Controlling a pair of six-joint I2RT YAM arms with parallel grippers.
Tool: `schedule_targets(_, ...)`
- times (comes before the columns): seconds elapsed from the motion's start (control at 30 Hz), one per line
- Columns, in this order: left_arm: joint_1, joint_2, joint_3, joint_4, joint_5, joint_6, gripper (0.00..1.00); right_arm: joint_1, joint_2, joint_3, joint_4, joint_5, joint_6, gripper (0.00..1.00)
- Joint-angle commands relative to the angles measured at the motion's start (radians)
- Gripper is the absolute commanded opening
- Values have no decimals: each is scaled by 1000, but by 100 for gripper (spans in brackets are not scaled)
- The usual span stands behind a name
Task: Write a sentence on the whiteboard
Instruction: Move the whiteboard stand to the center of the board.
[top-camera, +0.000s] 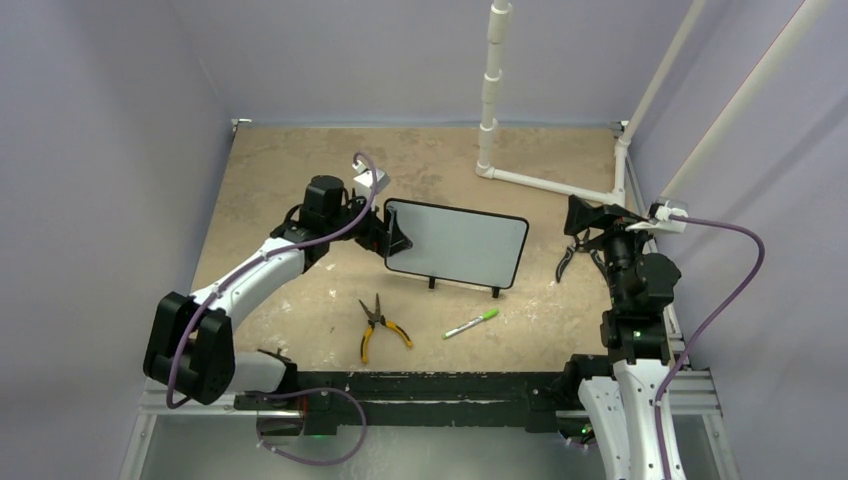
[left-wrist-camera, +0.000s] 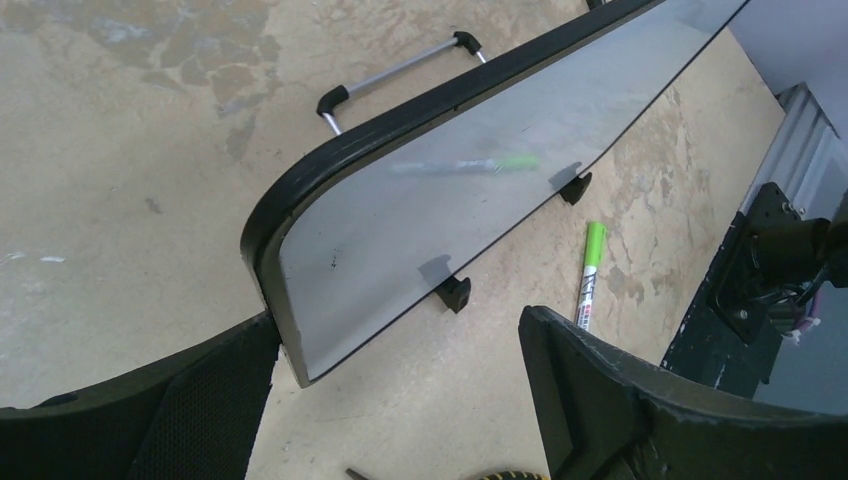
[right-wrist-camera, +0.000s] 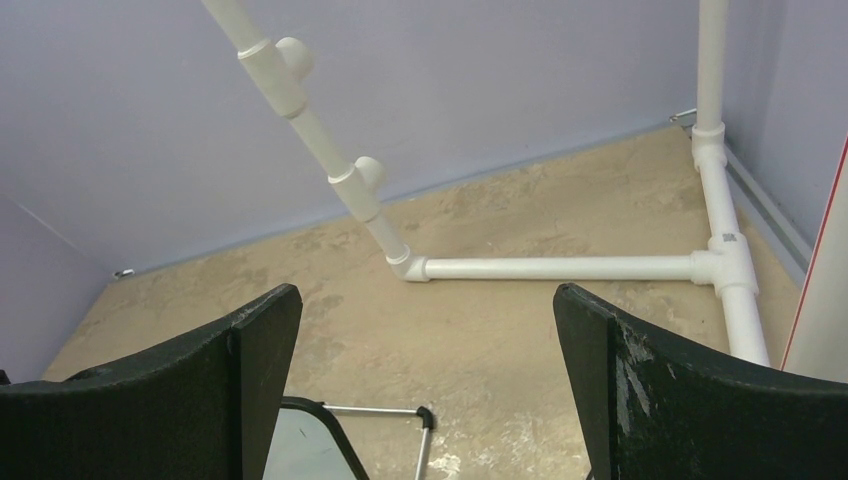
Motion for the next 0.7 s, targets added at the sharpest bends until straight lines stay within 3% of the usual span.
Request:
schedule_targets(0.0,-65,-20,16,40,-39,8,89,0,10,1,42,-17,-11,99)
schedule_targets(0.13,-145,-17,36,17,-156,-18,91,0,5,4,34,-16,-11,99)
schedule_targets(0.37,-175,-16,39,15,-246,-75,92,0,-1,11,21,-14,-11,99)
schedule_targets(0.53,-175,-83,7,-82,-466,-79,93,0,-8,13,14,-14,-13,99)
schedule_targets(0.67,-177,-227,-57,-110,-649,-89,93,0,-12,11,13,-17,-11,99)
